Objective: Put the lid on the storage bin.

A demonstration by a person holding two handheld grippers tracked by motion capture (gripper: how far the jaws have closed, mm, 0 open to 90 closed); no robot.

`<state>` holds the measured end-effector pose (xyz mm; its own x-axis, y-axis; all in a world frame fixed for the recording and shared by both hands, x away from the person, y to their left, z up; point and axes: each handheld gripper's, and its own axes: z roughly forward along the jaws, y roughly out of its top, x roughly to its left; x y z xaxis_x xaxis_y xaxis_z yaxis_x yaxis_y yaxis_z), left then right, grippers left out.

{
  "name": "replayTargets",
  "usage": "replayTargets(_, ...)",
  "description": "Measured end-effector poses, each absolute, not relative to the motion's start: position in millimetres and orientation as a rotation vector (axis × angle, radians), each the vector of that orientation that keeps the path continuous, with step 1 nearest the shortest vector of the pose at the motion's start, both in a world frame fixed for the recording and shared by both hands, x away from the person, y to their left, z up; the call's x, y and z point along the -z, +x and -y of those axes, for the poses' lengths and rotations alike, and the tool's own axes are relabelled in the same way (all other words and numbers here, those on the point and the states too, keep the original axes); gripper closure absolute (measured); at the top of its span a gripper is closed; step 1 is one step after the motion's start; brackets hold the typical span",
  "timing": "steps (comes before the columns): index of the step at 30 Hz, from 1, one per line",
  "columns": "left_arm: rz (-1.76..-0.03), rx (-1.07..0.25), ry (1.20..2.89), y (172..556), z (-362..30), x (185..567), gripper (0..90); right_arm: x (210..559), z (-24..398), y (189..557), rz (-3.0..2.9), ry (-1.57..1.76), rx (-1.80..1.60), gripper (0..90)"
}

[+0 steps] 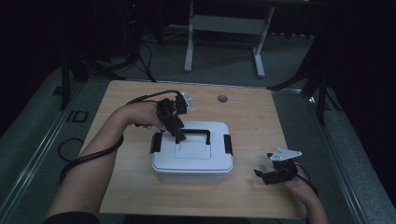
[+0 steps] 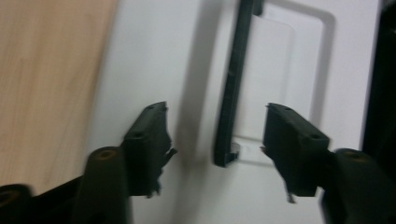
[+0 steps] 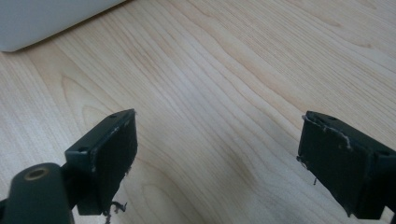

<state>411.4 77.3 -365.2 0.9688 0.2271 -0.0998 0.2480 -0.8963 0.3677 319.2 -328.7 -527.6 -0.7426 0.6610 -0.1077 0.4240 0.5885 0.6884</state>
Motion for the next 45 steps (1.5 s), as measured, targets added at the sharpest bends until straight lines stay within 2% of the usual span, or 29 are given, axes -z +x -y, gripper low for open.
replayTargets(4, -0.379, 0.067, 2.697, 411, -83, 361, 15.2, 528, 328, 319, -2.459, 0.886, -0.946, 11.5)
replayTargets(8, -0.387, -0.011, 2.679, 409, -89, 360, 2.2, 528, 329, 320, -2.445, 0.892, -0.948, 11.5)
replayTargets(10, -0.373, -0.083, 2.653, 408, -93, 358, 1.7, 527, 329, 320, -2.434, 0.9, -0.959, 11.5)
replayTargets(14, -0.379, -0.147, 2.622, 404, -106, 359, 1.7, 527, 330, 320, -2.414, 0.92, -0.97, 11.5)
replayTargets(45, -0.581, -0.175, 2.566, 382, -191, 388, 1.7, 524, 340, 321, -2.347, 0.993, -0.955, 11.5)
